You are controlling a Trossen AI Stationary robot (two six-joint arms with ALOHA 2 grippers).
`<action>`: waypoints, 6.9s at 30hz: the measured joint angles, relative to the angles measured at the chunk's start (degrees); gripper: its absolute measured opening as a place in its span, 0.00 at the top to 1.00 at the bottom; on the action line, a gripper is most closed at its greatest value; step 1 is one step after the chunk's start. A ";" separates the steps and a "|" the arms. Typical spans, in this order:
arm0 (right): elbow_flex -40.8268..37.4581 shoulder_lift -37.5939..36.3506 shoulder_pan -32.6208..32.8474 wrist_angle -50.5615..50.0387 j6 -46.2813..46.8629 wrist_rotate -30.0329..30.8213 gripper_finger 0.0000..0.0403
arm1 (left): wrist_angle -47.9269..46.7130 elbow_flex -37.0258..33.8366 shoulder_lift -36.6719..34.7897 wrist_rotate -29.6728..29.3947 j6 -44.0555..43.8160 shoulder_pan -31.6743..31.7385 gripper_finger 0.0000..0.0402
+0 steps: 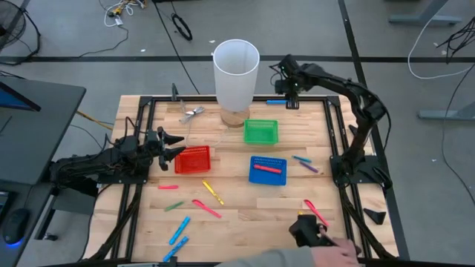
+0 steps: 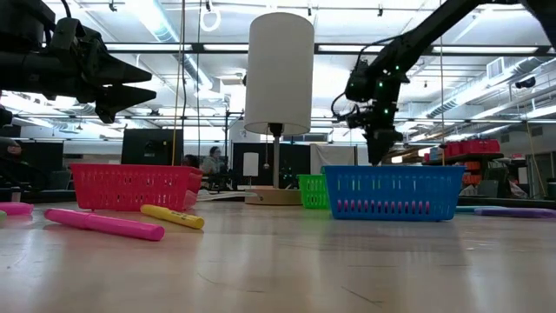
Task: Pick & Place Markers
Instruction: Put the top blue highlighter into the blue bin
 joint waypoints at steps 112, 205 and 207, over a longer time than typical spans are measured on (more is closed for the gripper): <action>-6.79 -26.15 12.97 -39.76 54.79 -4.71 0.90 | 0.00 -0.01 0.00 0.00 -0.02 0.02 0.42; -9.44 0.74 55.33 -8.42 63.84 -7.83 0.88 | 0.00 0.00 0.00 0.00 0.00 0.02 0.42; -9.44 0.74 55.31 -8.27 63.74 -7.86 0.88 | 0.00 -0.01 0.00 0.00 -0.01 0.02 0.42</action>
